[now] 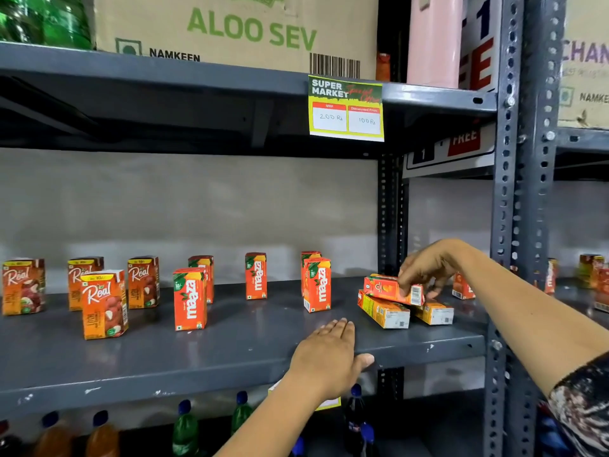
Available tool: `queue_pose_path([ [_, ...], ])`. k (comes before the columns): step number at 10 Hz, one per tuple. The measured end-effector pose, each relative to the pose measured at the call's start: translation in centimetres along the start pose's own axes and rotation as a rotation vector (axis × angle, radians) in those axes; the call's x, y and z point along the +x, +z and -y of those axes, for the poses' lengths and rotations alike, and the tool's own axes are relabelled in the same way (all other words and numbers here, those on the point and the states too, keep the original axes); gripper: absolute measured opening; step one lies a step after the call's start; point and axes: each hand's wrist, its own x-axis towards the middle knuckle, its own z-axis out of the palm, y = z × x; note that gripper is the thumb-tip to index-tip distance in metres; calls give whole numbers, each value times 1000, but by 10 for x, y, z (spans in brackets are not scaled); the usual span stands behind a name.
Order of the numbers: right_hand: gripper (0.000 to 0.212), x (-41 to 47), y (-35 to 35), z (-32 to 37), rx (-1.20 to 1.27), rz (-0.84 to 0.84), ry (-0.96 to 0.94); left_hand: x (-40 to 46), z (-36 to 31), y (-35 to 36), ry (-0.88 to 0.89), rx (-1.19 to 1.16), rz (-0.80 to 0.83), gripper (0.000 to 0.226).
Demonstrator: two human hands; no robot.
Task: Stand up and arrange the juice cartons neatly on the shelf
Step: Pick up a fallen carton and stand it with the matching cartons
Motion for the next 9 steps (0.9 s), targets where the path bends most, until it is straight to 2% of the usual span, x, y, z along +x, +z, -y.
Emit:
queue_pose_path([
  [2, 14, -2, 12, 5, 2, -85, -43, 0, 1, 0, 3, 2, 4, 70],
  [4, 33, -6, 21, -2, 170, -291, -167, -1, 1, -1, 2, -6, 13, 70],
  [5, 49, -5, 27, -5, 487, -332, -309, -1, 1, 0, 1, -9, 11, 70],
  [6, 49, -6, 37, -1, 727, -263, -434, 0, 2, 0, -1, -12, 6, 70],
  [7, 57, -6, 54, 13, 867, -299, -482, 1, 1, -1, -13, -17, 11, 70],
  [8, 56, -10, 72, 31, 1083, -333, -543, 0, 1, -5, -4, -35, 41, 70],
  [9, 50, -12, 88, 46, 1420, -253, -625, -2, 10, -16, 37, -101, 123, 70],
])
